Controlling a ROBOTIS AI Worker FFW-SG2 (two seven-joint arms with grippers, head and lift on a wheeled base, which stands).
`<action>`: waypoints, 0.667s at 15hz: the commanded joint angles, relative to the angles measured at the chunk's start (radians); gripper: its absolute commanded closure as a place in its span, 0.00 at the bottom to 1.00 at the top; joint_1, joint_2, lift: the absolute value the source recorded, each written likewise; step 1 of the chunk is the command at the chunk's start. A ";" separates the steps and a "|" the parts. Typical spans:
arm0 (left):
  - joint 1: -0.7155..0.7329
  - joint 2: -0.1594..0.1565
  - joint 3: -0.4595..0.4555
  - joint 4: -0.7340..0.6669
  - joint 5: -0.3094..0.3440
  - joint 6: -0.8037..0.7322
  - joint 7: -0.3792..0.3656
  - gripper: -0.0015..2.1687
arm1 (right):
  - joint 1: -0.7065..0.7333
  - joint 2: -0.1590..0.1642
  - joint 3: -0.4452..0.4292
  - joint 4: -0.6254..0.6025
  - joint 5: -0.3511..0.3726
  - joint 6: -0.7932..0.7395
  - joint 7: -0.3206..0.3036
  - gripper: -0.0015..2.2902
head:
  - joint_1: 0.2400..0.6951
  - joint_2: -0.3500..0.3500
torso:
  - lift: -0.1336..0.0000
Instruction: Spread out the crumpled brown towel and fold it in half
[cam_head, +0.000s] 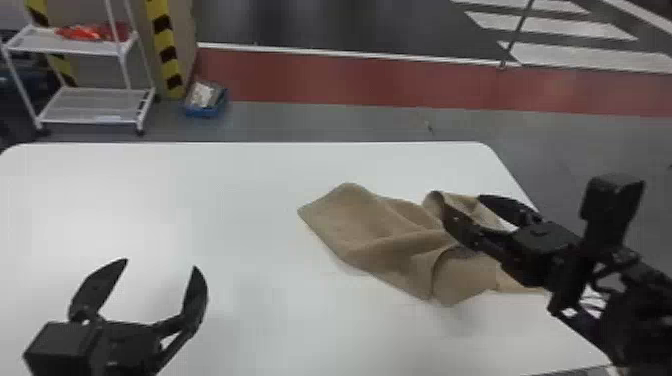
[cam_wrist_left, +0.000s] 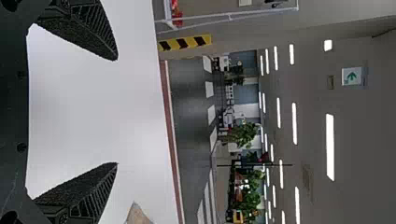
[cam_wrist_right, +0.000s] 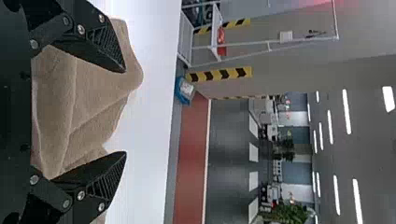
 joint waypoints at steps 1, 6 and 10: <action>0.002 0.000 0.001 -0.007 0.000 0.000 0.002 0.03 | 0.017 -0.004 0.085 -0.006 0.110 0.023 0.022 0.23 | 1.00 0.35 | 0.07; -0.004 0.002 0.001 0.001 0.002 0.000 -0.002 0.03 | 0.083 -0.026 0.179 0.054 0.288 -0.041 0.074 0.23 | 1.00 0.43 | 0.07; -0.008 0.000 0.001 0.010 0.003 0.000 -0.005 0.03 | 0.069 -0.032 0.196 0.137 0.322 -0.044 0.083 0.17 | 1.00 0.44 | 0.07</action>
